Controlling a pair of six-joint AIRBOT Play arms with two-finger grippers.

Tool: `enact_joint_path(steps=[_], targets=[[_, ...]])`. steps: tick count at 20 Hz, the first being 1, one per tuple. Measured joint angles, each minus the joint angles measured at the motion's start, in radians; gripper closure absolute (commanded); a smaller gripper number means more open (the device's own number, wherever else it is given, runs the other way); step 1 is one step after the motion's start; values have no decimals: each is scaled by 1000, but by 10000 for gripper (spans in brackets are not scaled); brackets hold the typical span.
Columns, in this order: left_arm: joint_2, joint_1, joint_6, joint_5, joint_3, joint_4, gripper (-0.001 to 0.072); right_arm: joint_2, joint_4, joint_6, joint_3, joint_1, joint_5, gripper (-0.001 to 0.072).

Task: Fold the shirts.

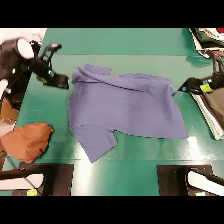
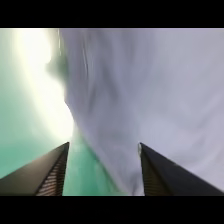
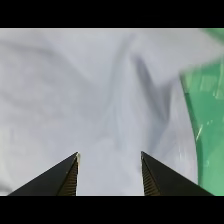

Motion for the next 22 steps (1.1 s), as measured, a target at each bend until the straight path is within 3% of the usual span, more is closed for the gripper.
enact_joint_path(steps=[8,16,17,18,20,22], targets=[[342,1,-156,193,-656,-95,197,214,24,-32,-214,-89,0,269],[384,1,-186,361,-856,-241,199,247,41,-35,-236,-97,0,273],[384,1,-187,372,-862,-251,226,248,43,-35,-236,-97,0,273],[385,1,-188,383,-866,-263,337,248,46,-35,-237,-96,0,273],[384,1,-188,410,-871,-284,658,249,49,-36,-237,-93,0,273],[384,1,-188,434,-874,-302,683,249,50,-36,-237,-93,5,273]])
